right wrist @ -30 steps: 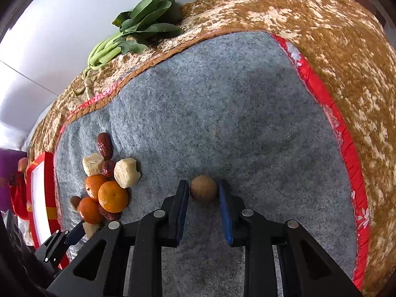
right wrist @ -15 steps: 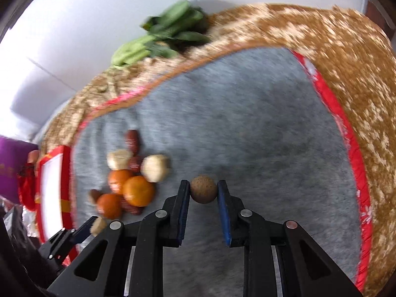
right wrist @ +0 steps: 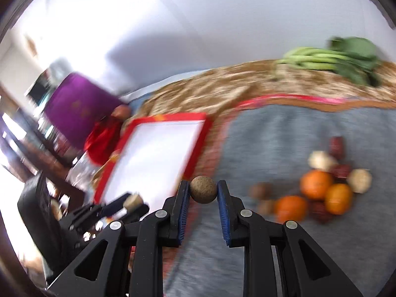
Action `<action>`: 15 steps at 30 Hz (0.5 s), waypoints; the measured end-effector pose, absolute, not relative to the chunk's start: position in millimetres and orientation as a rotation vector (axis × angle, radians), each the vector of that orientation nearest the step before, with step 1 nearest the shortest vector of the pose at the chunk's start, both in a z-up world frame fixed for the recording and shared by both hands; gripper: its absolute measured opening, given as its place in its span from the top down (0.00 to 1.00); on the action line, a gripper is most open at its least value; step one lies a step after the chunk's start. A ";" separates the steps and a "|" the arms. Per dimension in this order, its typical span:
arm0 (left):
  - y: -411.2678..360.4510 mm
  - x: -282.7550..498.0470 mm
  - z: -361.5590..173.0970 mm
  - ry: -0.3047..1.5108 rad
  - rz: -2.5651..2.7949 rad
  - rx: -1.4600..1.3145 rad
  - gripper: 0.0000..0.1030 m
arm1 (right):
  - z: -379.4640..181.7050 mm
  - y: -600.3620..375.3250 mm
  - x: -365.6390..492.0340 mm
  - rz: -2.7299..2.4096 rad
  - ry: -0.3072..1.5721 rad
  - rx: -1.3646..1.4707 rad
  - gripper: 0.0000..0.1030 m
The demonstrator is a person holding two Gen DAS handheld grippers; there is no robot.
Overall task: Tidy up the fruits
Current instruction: 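Carry both items over the white red-bordered tray and open both tools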
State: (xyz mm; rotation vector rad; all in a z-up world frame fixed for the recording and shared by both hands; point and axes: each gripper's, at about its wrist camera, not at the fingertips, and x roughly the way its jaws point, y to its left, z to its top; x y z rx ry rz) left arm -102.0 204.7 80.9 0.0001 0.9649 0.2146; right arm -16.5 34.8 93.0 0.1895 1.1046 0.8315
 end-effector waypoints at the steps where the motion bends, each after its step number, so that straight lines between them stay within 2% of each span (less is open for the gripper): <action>1: 212.8 -103.3 78.5 0.973 0.243 -0.008 0.70 | 92.2 46.8 -24.5 0.863 1.100 0.166 0.78; 7: 223.0 -100.2 59.1 1.055 0.338 0.023 0.70 | 68.5 102.9 -69.6 0.968 1.112 0.038 0.78; 11: 225.6 -98.0 55.4 1.066 0.399 0.057 0.69 | 61.4 114.2 -83.6 0.992 1.115 -0.002 0.74; 15: 227.3 -96.9 61.6 1.026 0.427 0.072 0.54 | 66.3 104.7 -79.6 0.976 1.132 0.002 0.66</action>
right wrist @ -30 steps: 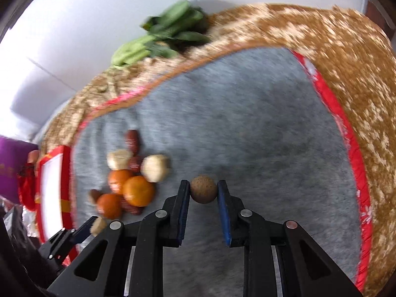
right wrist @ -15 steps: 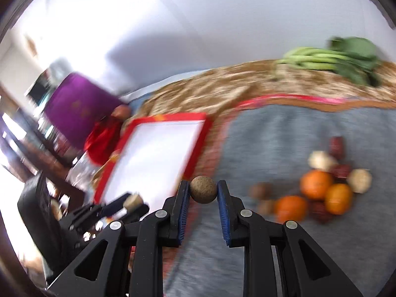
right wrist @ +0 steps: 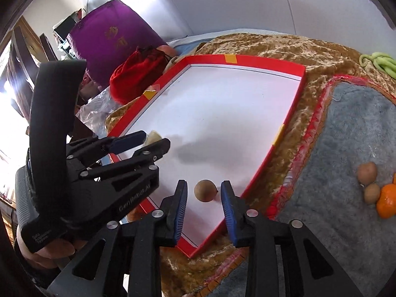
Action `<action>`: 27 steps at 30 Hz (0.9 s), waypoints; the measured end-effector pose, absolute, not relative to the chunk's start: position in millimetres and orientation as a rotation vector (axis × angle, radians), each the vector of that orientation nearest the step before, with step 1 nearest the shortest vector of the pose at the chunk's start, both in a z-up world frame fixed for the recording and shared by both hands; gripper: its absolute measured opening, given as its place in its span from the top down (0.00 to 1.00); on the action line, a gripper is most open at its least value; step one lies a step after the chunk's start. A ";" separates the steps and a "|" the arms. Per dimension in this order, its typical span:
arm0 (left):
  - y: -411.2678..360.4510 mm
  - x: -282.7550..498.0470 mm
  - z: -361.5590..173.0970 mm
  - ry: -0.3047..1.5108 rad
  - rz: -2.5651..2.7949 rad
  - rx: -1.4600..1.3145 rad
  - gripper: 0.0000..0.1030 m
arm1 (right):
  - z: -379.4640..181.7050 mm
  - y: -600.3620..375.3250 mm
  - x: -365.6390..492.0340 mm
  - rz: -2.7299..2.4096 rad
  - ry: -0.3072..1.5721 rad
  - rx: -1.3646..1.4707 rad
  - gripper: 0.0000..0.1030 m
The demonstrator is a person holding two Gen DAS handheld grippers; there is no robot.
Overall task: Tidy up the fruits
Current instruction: 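Carry both items over the white red-bordered tray and open both tools, then grasp a mandarin orange with the right tool while the left tool grasps a brown kiwi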
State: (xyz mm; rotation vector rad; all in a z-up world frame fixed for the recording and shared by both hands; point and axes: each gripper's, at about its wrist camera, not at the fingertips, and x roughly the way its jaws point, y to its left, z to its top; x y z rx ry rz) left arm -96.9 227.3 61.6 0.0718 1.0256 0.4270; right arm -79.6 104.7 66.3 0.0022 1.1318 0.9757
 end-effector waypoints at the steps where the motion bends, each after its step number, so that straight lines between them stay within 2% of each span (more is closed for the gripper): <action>1: 226.3 -96.1 64.0 1.010 0.422 0.076 0.49 | 73.2 97.1 -75.7 0.974 1.125 0.026 0.65; 3: 219.1 -93.6 70.3 0.977 0.395 0.087 0.43 | 89.7 79.1 -65.4 0.950 1.094 0.063 0.64; 5: 208.7 -90.4 76.0 0.956 0.343 0.092 0.43 | 104.0 55.7 -50.3 0.903 1.071 0.113 0.59; 10: 168.6 -80.8 84.0 0.940 0.178 0.158 0.43 | 111.0 -22.5 -5.5 0.732 1.126 0.274 0.57; 18: 113.6 -63.7 84.4 0.958 0.003 0.197 0.43 | 69.2 -107.1 18.1 0.550 1.350 0.408 0.58; 27: 68.5 -28.4 69.4 1.005 -0.168 0.384 0.43 | 35.9 -107.1 28.7 0.518 1.433 0.625 0.57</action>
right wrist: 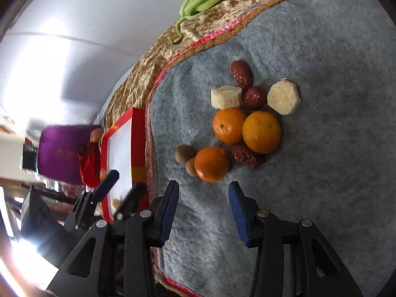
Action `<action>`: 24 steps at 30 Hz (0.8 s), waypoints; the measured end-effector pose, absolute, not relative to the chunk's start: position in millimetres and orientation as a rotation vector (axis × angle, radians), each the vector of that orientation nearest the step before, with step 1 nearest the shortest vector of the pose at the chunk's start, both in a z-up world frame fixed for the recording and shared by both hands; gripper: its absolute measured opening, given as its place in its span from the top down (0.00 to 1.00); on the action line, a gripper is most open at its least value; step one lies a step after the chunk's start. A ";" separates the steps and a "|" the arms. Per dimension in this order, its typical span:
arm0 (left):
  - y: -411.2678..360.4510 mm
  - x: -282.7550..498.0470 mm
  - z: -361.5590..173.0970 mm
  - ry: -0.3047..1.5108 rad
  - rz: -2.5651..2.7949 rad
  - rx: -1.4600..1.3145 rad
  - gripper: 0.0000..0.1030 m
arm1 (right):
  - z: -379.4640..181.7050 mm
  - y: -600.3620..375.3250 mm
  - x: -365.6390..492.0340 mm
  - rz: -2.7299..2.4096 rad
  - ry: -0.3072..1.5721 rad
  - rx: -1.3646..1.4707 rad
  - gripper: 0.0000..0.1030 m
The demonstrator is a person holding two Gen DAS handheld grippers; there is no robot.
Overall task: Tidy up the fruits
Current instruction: 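Grasp a mandarin orange with the right tool while the left tool grasps a brown kiwi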
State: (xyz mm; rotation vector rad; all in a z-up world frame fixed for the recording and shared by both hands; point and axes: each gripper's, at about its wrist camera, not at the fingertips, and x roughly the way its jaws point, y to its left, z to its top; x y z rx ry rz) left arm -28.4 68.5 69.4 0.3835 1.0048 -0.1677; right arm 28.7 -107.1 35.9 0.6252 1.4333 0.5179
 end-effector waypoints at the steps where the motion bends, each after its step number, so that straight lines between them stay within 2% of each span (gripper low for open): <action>1: 67.3 -24.2 67.3 1.006 -0.188 0.412 0.43 | 33.6 -103.4 30.7 0.509 1.440 0.633 0.57; 13: 51.3 3.7 44.8 1.009 -0.449 0.513 0.43 | 2.1 -87.0 51.5 0.386 1.471 0.758 0.57; 17: 48.4 17.4 39.0 1.028 -0.464 0.494 0.43 | -2.8 -90.7 54.0 0.379 1.485 0.756 0.65; 24: 35.2 24.2 26.0 1.084 -0.503 0.473 0.43 | -2.4 -109.3 50.0 0.395 1.478 0.756 0.65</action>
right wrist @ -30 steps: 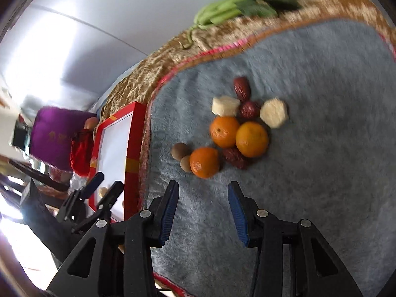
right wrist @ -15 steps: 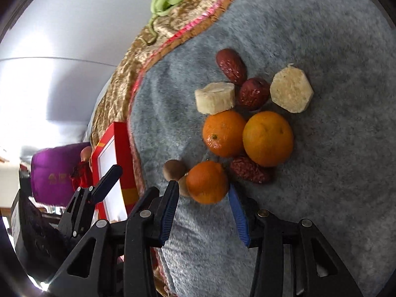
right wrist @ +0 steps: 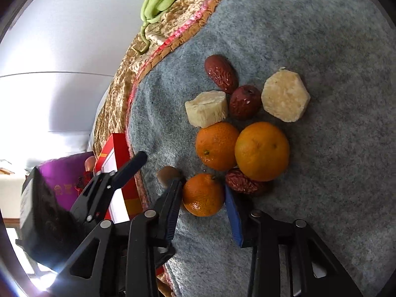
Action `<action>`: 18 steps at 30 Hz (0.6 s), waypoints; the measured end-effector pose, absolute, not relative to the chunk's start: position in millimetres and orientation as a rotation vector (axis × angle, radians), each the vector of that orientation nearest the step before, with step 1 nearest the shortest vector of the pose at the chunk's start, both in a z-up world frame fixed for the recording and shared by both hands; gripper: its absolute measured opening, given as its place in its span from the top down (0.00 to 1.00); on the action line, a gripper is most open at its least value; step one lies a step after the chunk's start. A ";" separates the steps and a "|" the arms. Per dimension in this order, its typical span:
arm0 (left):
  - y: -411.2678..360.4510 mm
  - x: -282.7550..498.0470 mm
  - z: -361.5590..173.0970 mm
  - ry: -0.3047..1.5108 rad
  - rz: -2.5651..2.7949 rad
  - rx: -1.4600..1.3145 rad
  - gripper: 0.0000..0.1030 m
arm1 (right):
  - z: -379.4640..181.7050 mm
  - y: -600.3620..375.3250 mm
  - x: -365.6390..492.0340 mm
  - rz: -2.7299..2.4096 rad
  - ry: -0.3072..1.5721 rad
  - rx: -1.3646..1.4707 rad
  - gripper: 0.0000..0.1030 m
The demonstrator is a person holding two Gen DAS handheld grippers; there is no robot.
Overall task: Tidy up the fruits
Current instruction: 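Grasp a mandarin orange with the right tool while the left tool grasps a brown kiwi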
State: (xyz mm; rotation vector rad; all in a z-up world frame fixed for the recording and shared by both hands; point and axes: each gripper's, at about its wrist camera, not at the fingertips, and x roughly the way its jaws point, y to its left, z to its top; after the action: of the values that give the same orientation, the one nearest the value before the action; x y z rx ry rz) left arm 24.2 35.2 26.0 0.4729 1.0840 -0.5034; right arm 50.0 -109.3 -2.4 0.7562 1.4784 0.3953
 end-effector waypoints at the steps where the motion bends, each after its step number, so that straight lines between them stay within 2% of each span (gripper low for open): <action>1: 35.1 24.9 26.0 1.090 -0.499 0.466 0.43 | 0.3 -108.9 47.7 0.394 1.478 0.760 0.65; 3: 35.3 26.8 26.3 1.098 -0.495 0.438 0.45 | 3.1 -112.5 45.0 0.401 1.477 0.761 0.65; 6: 35.8 26.4 25.7 1.107 -0.486 0.414 0.62 | 5.4 -122.6 40.6 0.410 1.471 0.764 0.65; 11: 36.9 20.5 30.1 1.114 -0.472 0.354 0.78 | 13.9 -128.5 37.7 0.416 1.454 0.762 0.66; 18: 52.3 7.9 51.6 1.065 -0.447 0.280 0.79 | 27.6 -118.8 31.0 0.427 1.398 0.722 0.66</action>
State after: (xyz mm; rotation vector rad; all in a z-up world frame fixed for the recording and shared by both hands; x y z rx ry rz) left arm 7.9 52.3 51.6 0.2795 1.0651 -0.4465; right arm 31.0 -118.8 27.6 0.7220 1.3982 0.4274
